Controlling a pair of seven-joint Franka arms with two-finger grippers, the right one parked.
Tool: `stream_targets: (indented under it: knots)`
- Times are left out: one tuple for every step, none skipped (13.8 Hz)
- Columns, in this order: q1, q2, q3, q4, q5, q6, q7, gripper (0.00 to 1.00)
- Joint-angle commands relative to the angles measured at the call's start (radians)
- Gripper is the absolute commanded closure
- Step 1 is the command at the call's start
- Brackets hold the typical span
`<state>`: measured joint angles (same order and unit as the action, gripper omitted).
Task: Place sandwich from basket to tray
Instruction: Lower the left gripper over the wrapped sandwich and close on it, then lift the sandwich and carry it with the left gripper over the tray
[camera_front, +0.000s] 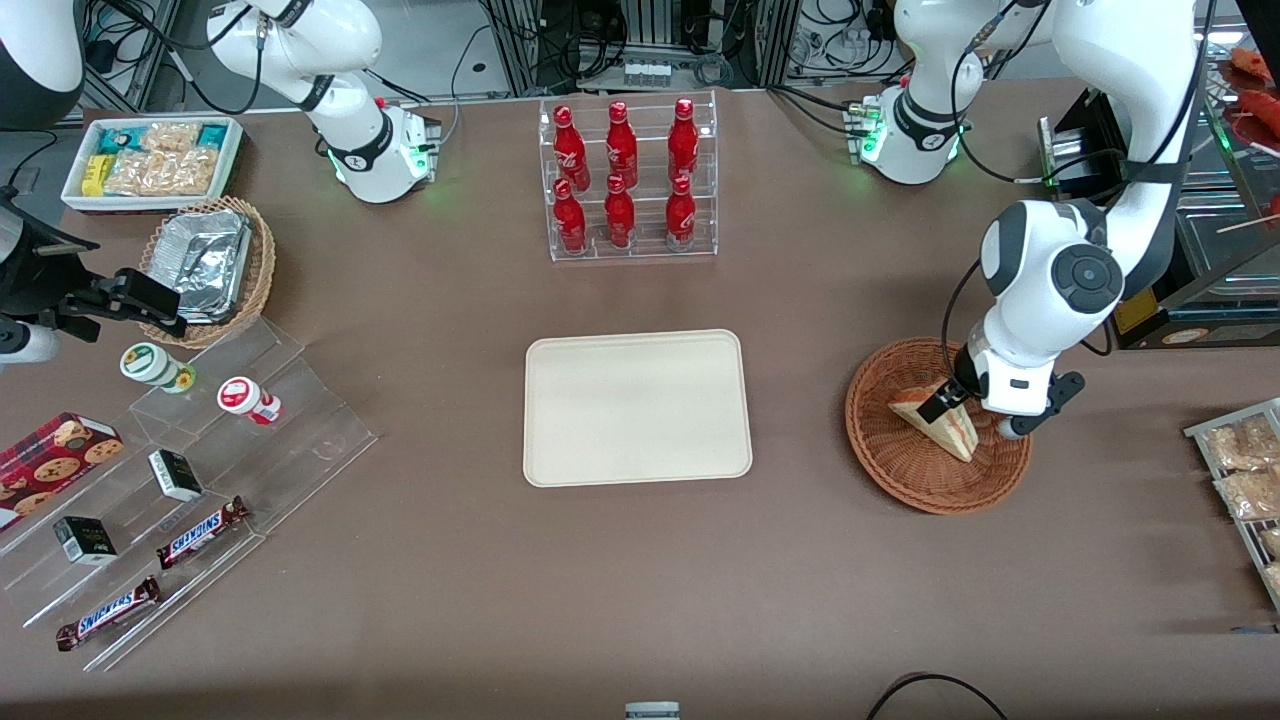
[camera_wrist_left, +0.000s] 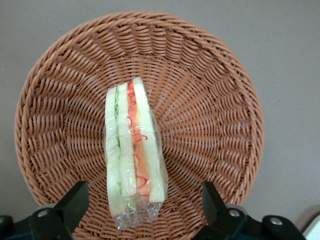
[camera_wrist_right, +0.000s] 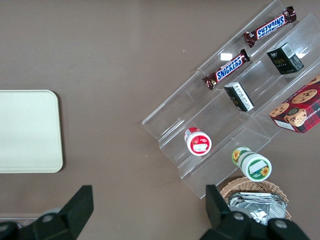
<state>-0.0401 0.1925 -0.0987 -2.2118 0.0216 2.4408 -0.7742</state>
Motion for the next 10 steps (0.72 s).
stream_targets:
  knots:
    - [-0.004, 0.037, 0.004, -0.017, -0.009, 0.061, -0.02, 0.0]
    - [-0.003, 0.045, 0.004, -0.02, -0.009, 0.081, -0.023, 0.0]
    - [-0.003, 0.056, 0.004, -0.025, -0.009, 0.084, -0.025, 0.0]
    - [-0.004, 0.061, 0.005, -0.029, -0.009, 0.087, -0.025, 0.0]
    - [-0.003, 0.07, 0.005, -0.031, -0.009, 0.095, -0.025, 0.0]
    - [-0.003, 0.08, 0.005, -0.031, -0.009, 0.108, -0.025, 0.03]
    - [-0.003, 0.091, 0.007, -0.028, -0.009, 0.11, -0.025, 0.1]
    - [0.0, 0.094, 0.007, -0.026, -0.008, 0.11, -0.025, 0.31]
    - [0.0, 0.093, 0.008, -0.026, -0.008, 0.107, -0.023, 0.56]
    - [0.0, 0.09, 0.01, -0.023, -0.008, 0.101, -0.02, 0.74]
